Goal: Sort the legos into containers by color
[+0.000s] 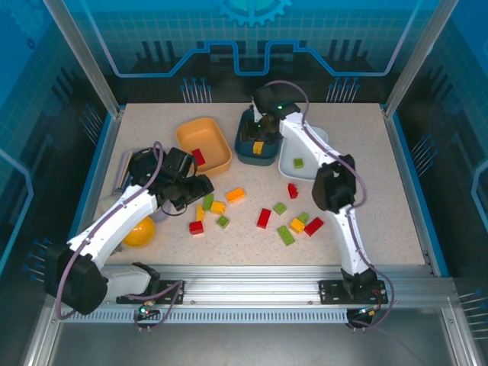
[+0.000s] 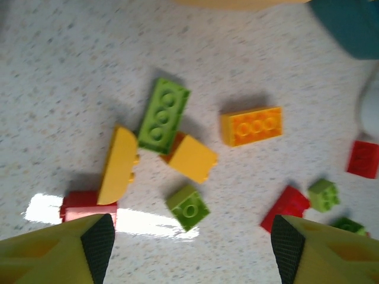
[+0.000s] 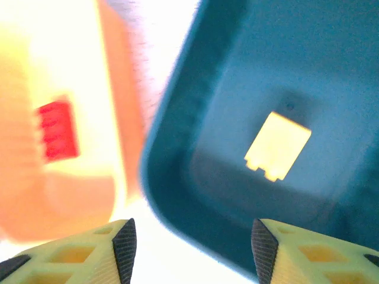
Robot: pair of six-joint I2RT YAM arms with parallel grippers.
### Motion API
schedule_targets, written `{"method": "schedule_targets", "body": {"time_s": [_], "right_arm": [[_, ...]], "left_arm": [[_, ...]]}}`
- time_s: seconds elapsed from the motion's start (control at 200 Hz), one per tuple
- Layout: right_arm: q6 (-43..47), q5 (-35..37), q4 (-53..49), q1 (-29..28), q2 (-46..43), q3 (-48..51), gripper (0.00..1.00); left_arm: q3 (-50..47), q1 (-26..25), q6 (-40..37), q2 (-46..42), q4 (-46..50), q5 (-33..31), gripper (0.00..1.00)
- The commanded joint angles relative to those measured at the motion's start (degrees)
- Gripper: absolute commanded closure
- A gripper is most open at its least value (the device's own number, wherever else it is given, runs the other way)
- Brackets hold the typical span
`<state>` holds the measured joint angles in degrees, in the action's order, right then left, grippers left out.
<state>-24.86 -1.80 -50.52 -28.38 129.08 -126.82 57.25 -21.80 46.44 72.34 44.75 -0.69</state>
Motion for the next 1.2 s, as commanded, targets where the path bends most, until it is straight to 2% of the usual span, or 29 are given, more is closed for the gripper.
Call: {"method": "schedule_targets", "body": {"time_s": [0.0,0.085,0.185,0.28,0.415,0.535,0.635,0.885,1.065,1.195], "right_arm": [[4.4,-1.9,12.3,-2.6,-14.8,16.0,0.45],[4.2,-4.3,17.6,-3.4,-22.7,28.7,0.45],[4.8,-8.0,21.4,-4.4,-28.8,40.7,0.39],[6.7,-12.9,23.0,-6.2,-33.0,48.0,0.3],[7.8,-18.4,24.3,-8.4,-37.3,54.8,0.27],[7.6,-20.1,23.6,-8.8,-38.8,57.3,0.27],[7.6,-20.3,23.0,-8.8,-39.2,57.9,0.28],[7.8,-20.1,20.8,-8.8,-38.9,55.6,0.31],[6.4,-17.8,20.2,-8.0,-41.2,55.2,0.32],[1.7,-15.0,22.5,-5.3,-43.8,56.0,0.33]], "left_arm": [[0.6,0.8,-1.9,3.4,6.1,-0.4,0.32],[-0.3,0.8,-2.9,5.4,8.0,0.8,0.37],[-2.7,0.4,-2.8,6.8,9.6,2.7,0.32],[-5.5,0.3,-2.5,8.1,8.3,5.4,0.25],[-4.8,0.3,-3.2,12.3,7.9,5.7,0.23],[-5.6,0.2,-2.6,16.2,7.6,5.4,0.25],[-7.5,0.1,-2.5,17.1,3.6,5.4,0.28],[-7.8,0.0,-2.7,18.0,2.1,2.8,0.58],[-5.1,-2.1,0.5,10.5,11.5,0.3,0.65],[3.2,-2.6,1.5,4.4,18.0,-2.4,0.67]]}}
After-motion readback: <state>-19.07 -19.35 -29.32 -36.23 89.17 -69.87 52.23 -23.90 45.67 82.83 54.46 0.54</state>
